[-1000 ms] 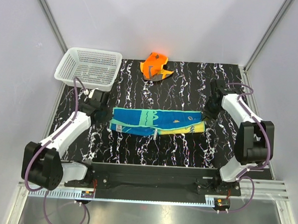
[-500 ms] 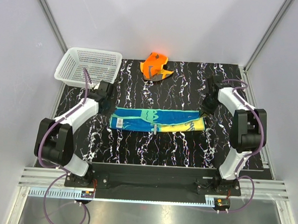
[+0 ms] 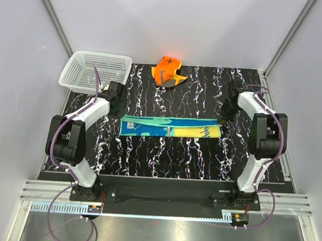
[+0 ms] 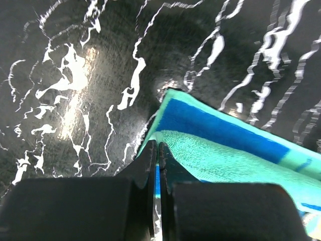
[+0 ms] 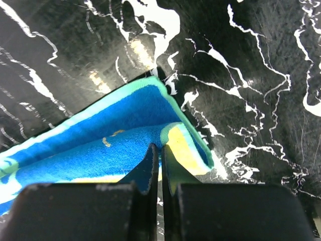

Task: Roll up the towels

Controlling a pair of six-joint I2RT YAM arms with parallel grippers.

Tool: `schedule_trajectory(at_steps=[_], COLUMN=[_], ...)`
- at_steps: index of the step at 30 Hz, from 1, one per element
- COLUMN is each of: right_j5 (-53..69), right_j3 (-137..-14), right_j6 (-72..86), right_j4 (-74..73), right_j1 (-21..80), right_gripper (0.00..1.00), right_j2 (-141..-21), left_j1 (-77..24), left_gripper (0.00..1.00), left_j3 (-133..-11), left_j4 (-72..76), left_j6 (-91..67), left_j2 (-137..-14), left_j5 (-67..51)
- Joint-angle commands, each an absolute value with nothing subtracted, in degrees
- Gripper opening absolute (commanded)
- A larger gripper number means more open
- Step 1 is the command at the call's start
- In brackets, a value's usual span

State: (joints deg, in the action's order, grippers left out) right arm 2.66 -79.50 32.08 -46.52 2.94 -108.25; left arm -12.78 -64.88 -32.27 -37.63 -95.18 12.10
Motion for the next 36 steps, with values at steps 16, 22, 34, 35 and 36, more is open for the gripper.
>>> schedule_trajectory(at_steps=[16, 22, 34, 35, 36], right_j5=[1.7, -4.1, 5.4, 6.1, 6.9], right_j3=[-83.3, -78.1, -65.9, -66.4, -66.5], right_j6=[29.6, 27.8, 27.8, 27.4, 27.5], right_j4=[-45.8, -43.2, -34.4, -34.5, -34.5], right_j1=[2.1, 1.9, 1.0, 1.1, 1.0], right_gripper=[0.63, 0.90, 0.45, 0.39, 0.33], right_j2=[-110.0, -101.2, -91.3, -92.3, -93.8], left_j1=[-12.4, -12.2, -13.2, -13.4, -13.9], left_gripper=[0.75, 0.99, 0.53, 0.41, 0.38], left_j3=[-72.9, -67.3, -54.3, -54.7, -55.0], left_j4=[-33.0, -33.2, -27.9, -27.9, -27.9], left_j6=[-35.2, -35.2, -36.2, -36.1, -36.1], left_j2=[-100.7, -91.6, -81.5, -83.3, -84.0], left_j5=[12.8, 15.3, 11.4, 11.4, 11.4])
